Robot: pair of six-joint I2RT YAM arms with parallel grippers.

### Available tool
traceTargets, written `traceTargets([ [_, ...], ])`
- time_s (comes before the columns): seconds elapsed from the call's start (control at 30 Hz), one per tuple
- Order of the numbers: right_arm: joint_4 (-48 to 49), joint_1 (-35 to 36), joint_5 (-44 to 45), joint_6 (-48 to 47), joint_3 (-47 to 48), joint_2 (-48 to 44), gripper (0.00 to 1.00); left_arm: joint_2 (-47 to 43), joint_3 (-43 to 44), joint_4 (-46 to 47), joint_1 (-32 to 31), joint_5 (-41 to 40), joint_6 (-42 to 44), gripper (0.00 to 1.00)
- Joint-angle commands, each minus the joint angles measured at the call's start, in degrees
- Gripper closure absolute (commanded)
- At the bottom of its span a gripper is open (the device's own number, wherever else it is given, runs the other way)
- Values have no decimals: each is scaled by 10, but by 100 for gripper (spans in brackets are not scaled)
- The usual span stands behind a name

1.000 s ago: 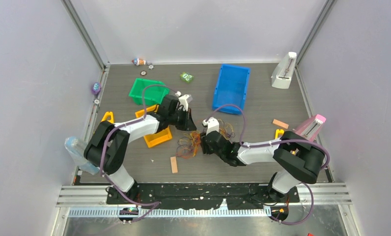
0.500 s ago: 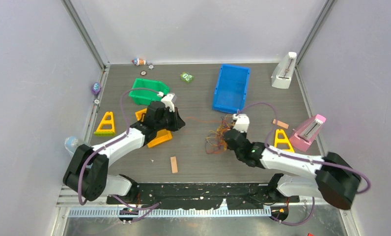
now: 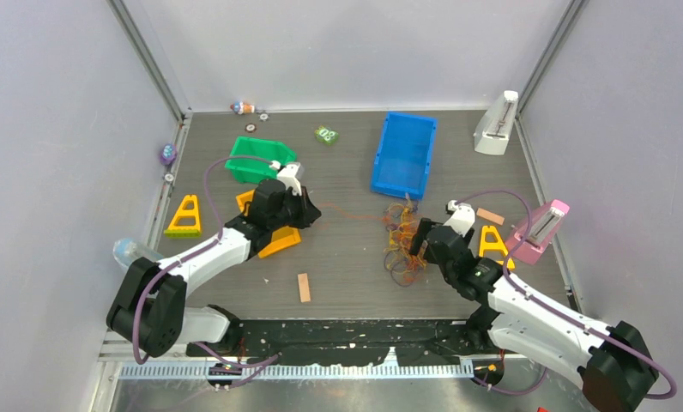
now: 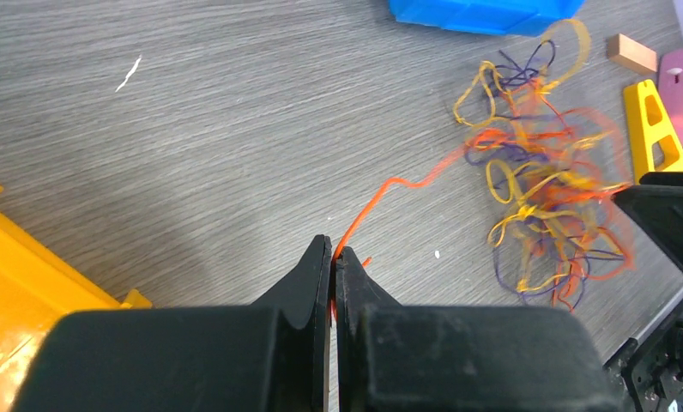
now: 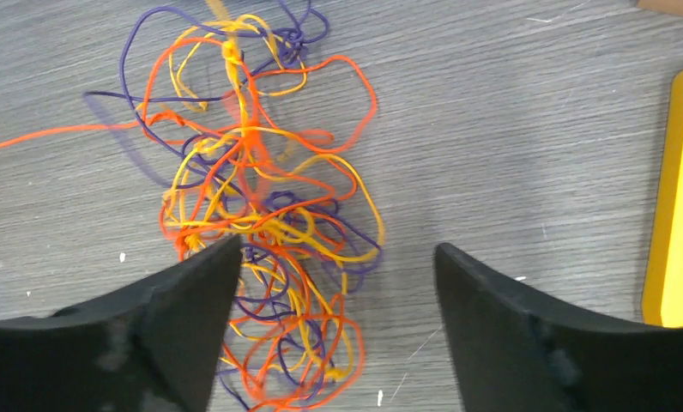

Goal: Untangle the cables

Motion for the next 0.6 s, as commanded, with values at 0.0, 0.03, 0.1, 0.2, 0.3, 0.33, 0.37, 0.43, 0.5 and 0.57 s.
traceTargets([
  [0.0, -3, -3, -36, -44, 32, -21, 1, -11, -3, 56, 4, 42, 10, 100],
  [0.03, 3, -3, -64, -54, 35, -18, 3, -9, -3, 61, 4, 48, 9, 100],
  [0.1, 17, -3, -109, -81, 45, -5, 4, -3, -2, 65, 4, 58, 8, 100],
  [0.2, 59, -3, -177, -117, 59, 24, 5, 4, 4, 66, 3, 68, 7, 100],
  [0.3, 106, -3, -230, -134, 68, 69, 5, 9, 6, 66, 3, 75, 7, 100],
  [0.33, 109, -3, -229, -135, 71, 79, 5, 9, 6, 66, 3, 74, 8, 100],
  [0.37, 105, -3, -218, -134, 80, 98, 5, 10, 6, 66, 3, 74, 9, 100],
  [0.43, 79, -3, -176, -120, 95, 124, 5, 10, 6, 65, 2, 73, 10, 100],
  [0.5, 59, -3, -131, -106, 101, 140, 3, 7, 7, 63, 2, 67, 12, 100],
  [0.57, 60, -3, -112, -99, 97, 152, 5, 1, 5, 57, 2, 58, 13, 100],
])
